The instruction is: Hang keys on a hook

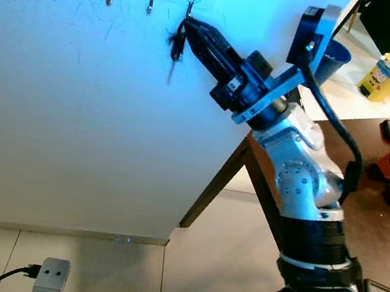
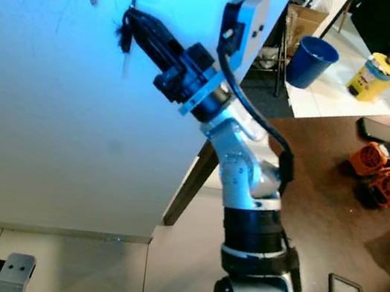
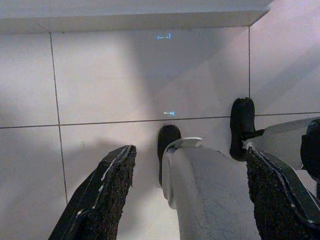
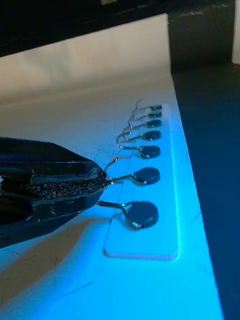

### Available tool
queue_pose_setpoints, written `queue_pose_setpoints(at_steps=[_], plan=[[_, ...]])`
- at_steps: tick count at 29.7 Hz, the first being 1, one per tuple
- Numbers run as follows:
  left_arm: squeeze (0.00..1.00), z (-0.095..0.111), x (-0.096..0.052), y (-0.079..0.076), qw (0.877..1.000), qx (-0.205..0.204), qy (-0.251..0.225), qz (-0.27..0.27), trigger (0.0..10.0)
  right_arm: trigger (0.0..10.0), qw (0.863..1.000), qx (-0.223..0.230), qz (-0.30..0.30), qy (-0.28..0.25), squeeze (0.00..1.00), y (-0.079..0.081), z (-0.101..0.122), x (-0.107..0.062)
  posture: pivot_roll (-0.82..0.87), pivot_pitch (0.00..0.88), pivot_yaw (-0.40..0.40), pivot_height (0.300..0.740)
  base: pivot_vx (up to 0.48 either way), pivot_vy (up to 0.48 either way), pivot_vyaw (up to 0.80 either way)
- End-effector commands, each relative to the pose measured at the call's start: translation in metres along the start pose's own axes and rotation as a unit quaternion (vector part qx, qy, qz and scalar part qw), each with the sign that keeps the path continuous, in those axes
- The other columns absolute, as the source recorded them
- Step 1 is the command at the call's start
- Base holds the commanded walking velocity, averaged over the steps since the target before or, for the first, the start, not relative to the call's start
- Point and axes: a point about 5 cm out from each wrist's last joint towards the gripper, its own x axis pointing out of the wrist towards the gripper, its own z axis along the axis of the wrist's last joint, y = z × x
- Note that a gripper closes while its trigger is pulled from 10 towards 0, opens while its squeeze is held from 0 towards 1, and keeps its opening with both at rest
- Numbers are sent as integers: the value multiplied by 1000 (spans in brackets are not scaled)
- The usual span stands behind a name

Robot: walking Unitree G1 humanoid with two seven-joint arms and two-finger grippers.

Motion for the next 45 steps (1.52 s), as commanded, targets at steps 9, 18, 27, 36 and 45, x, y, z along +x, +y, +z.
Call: queue_pose_setpoints(at_steps=[9, 18, 27, 36, 45], plan=[[0, -30, -7, -13, 998, -15, 51, -17, 10000, 10000, 998, 3, -33, 49, 0, -10, -7, -25, -50, 121, -115, 740, 0, 0, 0], [0, -31, -7, -15, 998, -16, 50, -19, 10000, 10000, 999, 37, -14, 14, 0, -6, -6, -41, -52, 127, -118, 740, 0, 0, 0], [0, -28, -6, -16, 999, -14, 47, -21, 10000, 10000, 997, 54, 12, -53, 0, -6, 18, -31, -60, 129, -123, 740, 0, 0, 0], [0, -29, -6, -19, 998, -19, 46, -23, 10000, 10000, 996, 55, 22, -70, 0, -10, 27, -13, -50, 135, -140, 740, 0, 0, 0], [0, -34, -8, -21, 998, -21, 52, -24, 10000, 10000, 993, 59, 61, -77, 0, -5, 34, -2, -47, 136, -146, 740, 0, 0, 0]])
